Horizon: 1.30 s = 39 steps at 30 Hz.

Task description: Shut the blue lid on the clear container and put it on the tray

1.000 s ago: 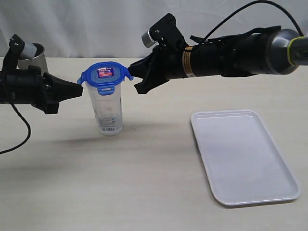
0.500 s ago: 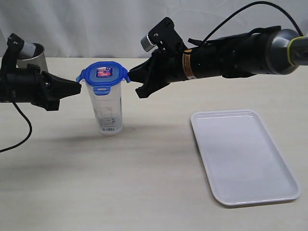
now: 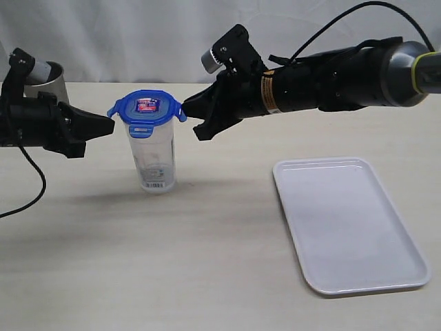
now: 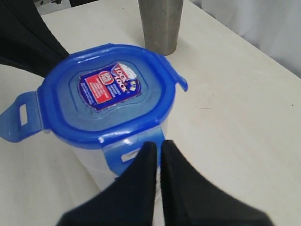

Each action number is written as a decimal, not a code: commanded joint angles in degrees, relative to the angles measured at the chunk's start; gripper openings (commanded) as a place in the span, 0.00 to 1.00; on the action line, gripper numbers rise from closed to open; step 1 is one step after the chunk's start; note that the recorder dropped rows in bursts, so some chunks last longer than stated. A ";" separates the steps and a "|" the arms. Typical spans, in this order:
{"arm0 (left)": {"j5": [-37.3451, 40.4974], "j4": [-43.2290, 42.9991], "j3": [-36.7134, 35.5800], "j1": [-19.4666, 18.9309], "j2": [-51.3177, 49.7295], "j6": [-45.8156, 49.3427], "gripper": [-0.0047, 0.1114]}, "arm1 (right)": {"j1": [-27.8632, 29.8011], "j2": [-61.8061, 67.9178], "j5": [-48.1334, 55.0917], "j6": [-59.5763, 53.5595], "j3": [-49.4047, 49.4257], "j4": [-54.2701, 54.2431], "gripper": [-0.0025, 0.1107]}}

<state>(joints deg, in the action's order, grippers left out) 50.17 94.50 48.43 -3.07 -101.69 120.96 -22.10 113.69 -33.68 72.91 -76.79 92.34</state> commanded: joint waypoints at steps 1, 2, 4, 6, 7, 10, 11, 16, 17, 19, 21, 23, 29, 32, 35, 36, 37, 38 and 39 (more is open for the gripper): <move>0.25 0.29 0.38 0.19 0.43 1.89 0.04 | -0.07 -2.81 3.20 -0.26 -0.43 0.04 0.06; 0.25 0.01 0.38 0.19 0.43 1.89 0.04 | -0.07 -3.66 4.04 -0.26 -0.43 0.04 0.06; 0.25 -0.92 0.38 0.19 0.43 1.89 0.04 | -0.07 -5.17 3.69 -0.26 -0.43 -0.52 0.06; 0.25 -1.05 0.38 0.19 0.43 1.89 0.04 | -0.07 -6.28 0.68 -0.15 -0.43 -2.09 0.06; 0.25 -1.05 0.38 0.19 0.33 1.89 0.04 | -0.07 -6.56 -1.07 -0.15 -0.43 -3.31 0.06; 0.25 -2.41 0.27 0.19 0.33 1.89 0.04 | -0.53 -6.44 -4.94 0.61 -0.43 -6.42 0.06; 0.25 -2.47 0.03 0.19 0.33 1.89 0.04 | -1.17 -6.21 -4.01 1.19 -0.43 -6.42 0.06; 0.40 -2.55 -0.39 0.19 -0.66 1.89 0.04 | -6.59 -5.02 5.59 0.05 -0.52 -5.29 0.06; 0.37 -2.55 -0.39 0.19 -1.05 1.89 0.04 | -7.64 -4.79 7.44 -0.28 -0.77 -4.61 0.06; 0.51 -2.55 -0.39 0.19 -2.00 1.89 0.04 | -9.15 -3.94 10.59 0.31 -1.54 -3.00 0.06; 0.65 -2.43 -0.39 0.19 -2.87 1.89 0.04 | -9.83 -3.02 12.68 1.74 -2.52 -2.90 0.06; 0.65 -2.42 -0.39 0.19 -3.11 1.89 0.04 | -9.97 -2.14 12.65 2.25 -3.25 -2.90 0.06; 1.71 -2.70 -0.39 0.19 -3.10 1.89 0.04 | -9.97 -1.14 12.65 7.38 -4.13 1.38 0.06; 1.71 -3.57 -0.39 0.19 -3.10 1.89 0.04 | -9.97 -1.03 12.65 9.80 -4.13 3.68 0.06; 1.60 -3.79 -0.39 0.19 -3.10 1.89 0.04 | -9.97 -0.79 12.65 10.84 -4.13 4.55 0.06; 1.70 -3.79 -0.39 0.19 -3.10 1.89 0.04 | -9.97 -0.55 12.65 10.84 -4.13 4.55 0.06; 1.70 -3.79 -0.39 0.19 -3.23 1.89 0.04 | -9.97 -0.39 12.65 10.84 -4.13 4.55 0.06; 1.70 -3.79 -0.39 0.19 -3.49 1.89 0.04 | -9.97 -0.15 12.65 10.84 -4.13 4.55 0.06; 1.70 -3.65 -0.39 0.19 -3.96 1.89 0.04 | -9.97 0.23 12.65 11.12 -4.13 4.55 0.06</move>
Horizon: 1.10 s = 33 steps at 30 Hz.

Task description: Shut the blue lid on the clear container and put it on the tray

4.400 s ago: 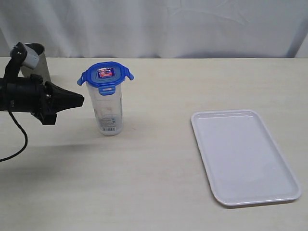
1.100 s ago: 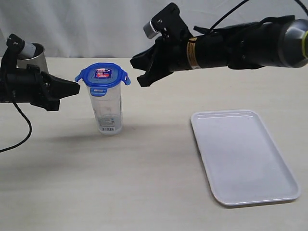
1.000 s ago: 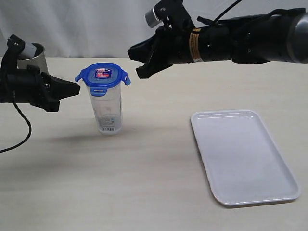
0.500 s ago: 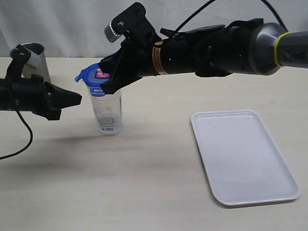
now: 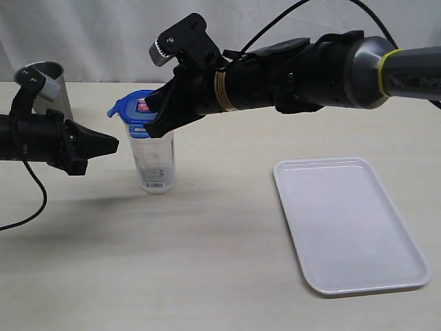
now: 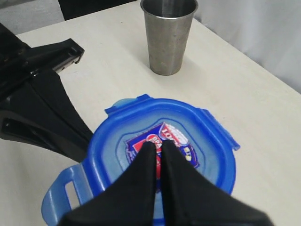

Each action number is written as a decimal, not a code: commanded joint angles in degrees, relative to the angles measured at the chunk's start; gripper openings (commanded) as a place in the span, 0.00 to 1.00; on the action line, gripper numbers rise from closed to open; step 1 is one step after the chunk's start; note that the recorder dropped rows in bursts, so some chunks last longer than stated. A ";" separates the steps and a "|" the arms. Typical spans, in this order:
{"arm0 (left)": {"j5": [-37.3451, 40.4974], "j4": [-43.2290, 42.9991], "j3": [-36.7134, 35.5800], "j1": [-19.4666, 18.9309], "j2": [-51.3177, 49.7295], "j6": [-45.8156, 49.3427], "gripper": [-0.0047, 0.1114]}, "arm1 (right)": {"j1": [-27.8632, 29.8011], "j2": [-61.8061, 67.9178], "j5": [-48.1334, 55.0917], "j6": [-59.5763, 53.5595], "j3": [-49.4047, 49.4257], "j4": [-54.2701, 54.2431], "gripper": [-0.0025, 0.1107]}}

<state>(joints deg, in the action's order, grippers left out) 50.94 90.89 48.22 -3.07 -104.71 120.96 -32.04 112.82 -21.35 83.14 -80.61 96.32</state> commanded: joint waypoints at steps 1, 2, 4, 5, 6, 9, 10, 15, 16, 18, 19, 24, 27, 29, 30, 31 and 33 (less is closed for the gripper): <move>0.93 0.14 -0.18 0.19 -1.37 1.89 0.04 | -0.02 1.41 0.33 1.04 -0.31 0.57 0.06; 0.93 0.26 -0.18 0.19 -1.77 1.89 0.04 | -0.02 1.66 0.33 1.04 -0.31 0.57 0.06; 0.93 0.83 -0.18 0.19 -2.23 1.89 0.04 | -0.02 1.76 0.57 1.04 -0.31 0.57 0.06; 0.93 1.09 -0.18 0.19 -2.46 1.89 0.04 | -0.02 1.76 0.57 1.04 -0.31 0.57 0.06; 0.93 1.09 -0.18 0.19 -2.46 1.89 0.04 | -0.02 1.64 0.56 1.04 -0.31 0.57 0.06; 1.07 1.09 -0.02 0.19 -2.46 1.89 0.04 | -0.02 1.39 0.46 1.04 -0.64 0.57 0.06; 0.66 1.09 0.21 0.19 -2.46 1.89 0.04 | -0.02 1.24 0.46 1.04 -0.65 0.57 0.06; -1.64 -0.23 0.61 0.19 -2.46 1.89 0.21 | -0.02 0.74 0.46 1.04 -0.65 0.79 0.06; -1.64 -0.23 0.61 0.19 -2.46 1.89 0.31 | -0.02 0.74 0.46 1.04 -0.65 0.79 0.06; -1.84 -0.23 0.61 0.19 -2.46 1.89 0.58 | -0.02 0.74 0.46 1.04 -0.65 0.79 0.06; -2.82 0.16 0.61 0.30 -2.59 1.89 0.70 | -0.02 0.74 0.46 1.04 -0.65 0.79 0.06; -12.39 2.66 0.61 1.08 -2.59 1.89 0.94 | -0.02 0.74 0.46 1.04 -0.65 0.79 0.06; -14.55 1.11 0.61 0.97 -2.10 1.80 0.94 | -0.02 0.74 0.46 1.04 -0.65 0.79 0.06; -16.01 0.17 0.61 0.97 -0.72 1.30 0.94 | -0.02 0.74 0.46 1.04 -0.65 0.79 0.06; -18.11 0.40 0.61 0.97 -0.06 -0.07 0.94 | -0.02 0.74 0.46 1.04 -0.65 0.79 0.06; -21.35 1.63 0.61 0.97 1.02 -1.32 0.94 | -0.02 0.74 0.46 1.04 -0.65 0.79 0.06; -30.45 8.09 -0.12 0.97 2.46 -0.88 0.94 | -0.02 0.74 0.46 1.04 -0.65 0.79 0.06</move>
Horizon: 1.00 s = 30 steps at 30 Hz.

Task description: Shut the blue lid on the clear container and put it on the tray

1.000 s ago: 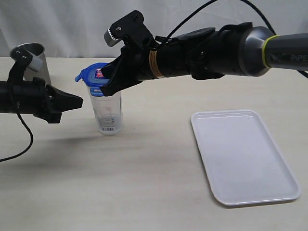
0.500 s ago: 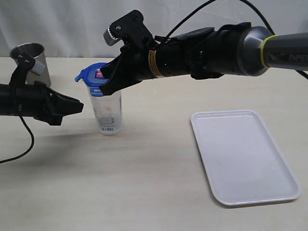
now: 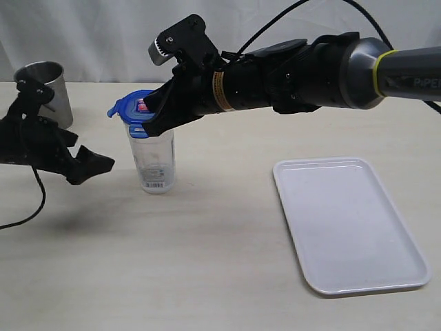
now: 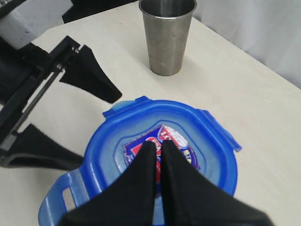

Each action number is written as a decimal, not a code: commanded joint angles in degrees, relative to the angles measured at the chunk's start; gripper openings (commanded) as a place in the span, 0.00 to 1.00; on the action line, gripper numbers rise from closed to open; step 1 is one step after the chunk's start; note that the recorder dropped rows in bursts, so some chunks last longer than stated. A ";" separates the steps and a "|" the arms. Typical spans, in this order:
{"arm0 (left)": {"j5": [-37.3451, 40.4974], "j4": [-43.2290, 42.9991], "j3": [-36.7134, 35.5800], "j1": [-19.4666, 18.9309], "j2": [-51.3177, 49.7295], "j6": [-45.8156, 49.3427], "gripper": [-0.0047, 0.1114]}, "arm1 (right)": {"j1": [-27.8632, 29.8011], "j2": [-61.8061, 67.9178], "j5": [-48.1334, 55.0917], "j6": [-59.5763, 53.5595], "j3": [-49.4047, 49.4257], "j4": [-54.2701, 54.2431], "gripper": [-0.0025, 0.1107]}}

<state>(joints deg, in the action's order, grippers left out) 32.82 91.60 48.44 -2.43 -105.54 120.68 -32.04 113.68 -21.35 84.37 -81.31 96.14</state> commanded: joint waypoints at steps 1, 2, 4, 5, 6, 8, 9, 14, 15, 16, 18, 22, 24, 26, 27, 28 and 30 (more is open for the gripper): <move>-22.56 8.34 -0.72 0.21 4.94 0.29 0.94 | -0.02 -0.12 0.46 -0.18 0.05 0.97 0.06; -25.14 8.34 -0.72 -0.20 5.62 -0.77 0.94 | -0.02 -0.10 0.46 -0.18 0.05 1.17 0.06; -20.72 8.34 -0.72 -2.44 6.67 -0.95 0.94 | -0.02 -0.10 0.46 -0.18 0.05 1.17 0.06; -14.87 8.34 -0.72 -4.04 6.84 -0.95 0.94 | -0.02 -0.10 0.46 -0.18 0.05 1.17 0.06; -7.88 8.34 -0.72 -5.53 6.84 -0.95 0.94 | -0.02 -0.10 0.46 -0.18 0.05 1.17 0.06; 4.75 8.34 -0.14 -9.44 6.71 1.19 0.94 | -0.02 -0.10 0.46 -0.18 0.05 1.17 0.06; 8.63 8.34 0.61 -11.38 6.59 0.64 0.94 | -0.02 -0.10 0.46 -0.42 0.05 1.18 0.06; -0.45 8.34 1.11 -17.45 6.59 -8.69 0.94 | -0.02 -0.10 0.58 -1.24 0.05 1.18 0.06; -4.74 8.34 0.93 -17.55 6.59 -10.83 0.94 | -0.02 -0.10 0.58 -1.24 0.05 1.18 0.06; -9.50 8.34 0.93 -17.55 6.50 -14.61 0.94 | -0.02 -0.10 0.69 -1.20 0.05 1.18 0.06; -8.67 8.34 1.07 -17.55 6.50 -22.85 0.94 | -0.02 -0.10 0.69 -1.20 0.05 1.18 0.06; -1.60 8.34 1.07 -17.55 6.50 -39.80 0.94 | -0.02 -0.10 0.69 -1.20 0.05 1.18 0.06; -7.32 8.34 1.07 -17.69 6.50 -42.90 0.94 | -0.02 -0.10 0.69 -1.20 0.05 1.18 0.06; -11.05 8.34 0.72 -17.81 6.50 -51.49 0.94 | -0.02 -0.10 0.69 -1.20 0.05 1.18 0.06; -13.72 8.34 0.12 -17.81 6.50 -57.24 0.94 | -0.02 -0.10 0.69 -1.20 0.05 1.18 0.06; -17.03 8.34 0.03 -17.52 6.50 -60.24 0.94 | -0.02 -0.10 0.69 -1.20 0.05 1.18 0.06; -35.17 8.34 0.03 -15.24 6.50 -69.00 0.94 | -0.02 -0.10 0.69 -1.20 0.05 1.18 0.06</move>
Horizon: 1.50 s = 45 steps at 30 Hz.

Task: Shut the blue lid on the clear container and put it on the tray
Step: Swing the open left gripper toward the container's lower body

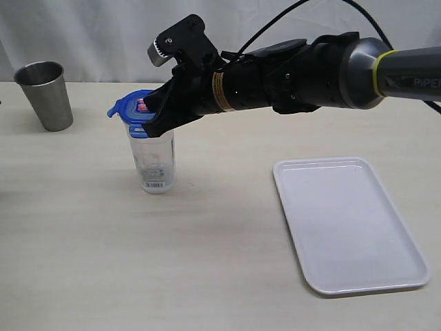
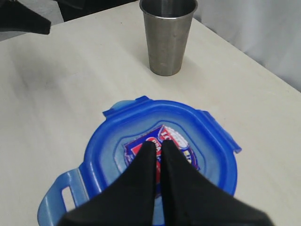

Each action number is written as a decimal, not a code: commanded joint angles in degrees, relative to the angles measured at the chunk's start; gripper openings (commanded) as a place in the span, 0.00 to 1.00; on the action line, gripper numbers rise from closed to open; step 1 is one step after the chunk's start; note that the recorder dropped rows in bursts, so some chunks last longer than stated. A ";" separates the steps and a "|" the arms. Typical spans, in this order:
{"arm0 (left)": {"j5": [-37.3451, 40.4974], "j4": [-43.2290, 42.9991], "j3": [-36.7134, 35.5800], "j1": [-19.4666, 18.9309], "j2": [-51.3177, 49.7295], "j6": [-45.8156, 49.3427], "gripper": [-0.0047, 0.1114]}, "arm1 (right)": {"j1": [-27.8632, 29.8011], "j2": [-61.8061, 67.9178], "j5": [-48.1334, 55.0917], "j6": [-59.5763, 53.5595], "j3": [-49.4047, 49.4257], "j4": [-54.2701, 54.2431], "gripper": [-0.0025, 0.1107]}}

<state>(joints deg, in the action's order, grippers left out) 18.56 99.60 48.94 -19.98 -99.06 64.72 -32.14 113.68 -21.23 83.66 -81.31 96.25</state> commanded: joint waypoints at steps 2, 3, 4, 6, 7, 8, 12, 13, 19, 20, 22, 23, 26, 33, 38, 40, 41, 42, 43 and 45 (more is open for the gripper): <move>-48.91 0.35 -0.47 6.87 0.03 -21.28 0.94 | 0.07 -0.10 0.56 -0.49 0.05 1.07 0.06; -59.60 -7.94 -0.73 10.03 0.03 -25.58 0.94 | 0.07 -0.10 0.56 -0.49 0.05 1.07 0.06; -61.79 -12.61 -0.77 11.57 0.03 -27.01 0.94 | 0.07 -0.10 0.56 -0.49 0.05 1.07 0.06; -58.25 -33.30 -1.21 18.53 0.03 -30.69 0.94 | 0.07 -0.10 0.56 -0.49 0.05 1.07 0.06; -56.66 -45.86 -2.24 21.22 -0.07 -34.42 0.94 | 0.07 -0.10 0.56 -0.49 0.05 1.07 0.06; -56.95 -52.66 -3.14 22.97 -0.07 -38.39 0.94 | 0.07 -0.10 0.56 -0.49 0.05 1.07 0.06; -72.11 -95.44 -14.71 24.06 -0.30 -65.30 0.94 | 0.07 -0.10 0.54 -0.59 0.05 1.07 0.06; -72.13 -101.86 -15.52 23.10 -0.30 -69.80 0.94 | 0.07 -0.10 0.54 -0.59 0.05 1.07 0.06; -58.29 -127.45 -17.13 19.06 -0.30 -81.81 0.94 | 0.07 -0.10 0.54 -1.39 0.05 1.07 0.06; -58.81 -127.45 -17.50 19.35 -0.30 -81.81 0.94 | 0.07 -0.10 0.54 -1.39 0.05 1.07 0.06; -61.45 -128.31 -18.88 19.35 -0.69 -79.14 0.94 | 0.07 -0.10 0.54 -1.39 0.05 1.07 0.06; -63.88 -128.44 -19.75 19.35 -1.24 -75.70 0.94 | 0.07 -0.10 0.54 -1.39 0.05 1.07 0.06; -75.79 -126.49 -23.94 19.35 -5.37 -64.72 0.94 | 0.07 -0.10 0.54 -1.39 0.05 1.07 0.06; -88.37 -126.60 -25.28 19.35 -16.40 -62.80 0.94 | 0.07 -0.10 0.54 -1.39 0.05 1.07 0.06; -88.52 -130.60 -22.62 19.35 -17.35 -63.02 0.94 | 0.07 -0.10 0.54 -1.39 0.05 1.07 0.06; -88.52 -132.75 -22.48 19.35 -17.35 -63.02 0.94 | 0.07 -0.10 0.54 -1.39 0.05 1.07 0.06; -88.16 -133.48 -22.20 19.35 -17.44 -63.02 0.94 | 0.07 -0.10 0.54 -1.39 0.05 0.94 0.06; -87.26 -134.28 -21.84 19.35 -17.44 -63.02 0.94 | 0.07 -0.10 0.54 -1.39 0.05 0.80 0.06; -87.01 -135.32 -21.56 19.35 -17.44 -63.02 0.94 | 0.07 -0.10 0.54 -1.39 0.05 0.67 0.06; -87.22 -140.06 -20.64 19.35 -17.44 -63.02 0.94 | 0.07 -0.10 0.54 -1.39 0.05 0.67 0.06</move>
<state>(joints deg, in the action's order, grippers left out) -68.46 -35.57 27.09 -0.63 -116.34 1.76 -32.14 113.68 -21.11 83.00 -81.31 96.25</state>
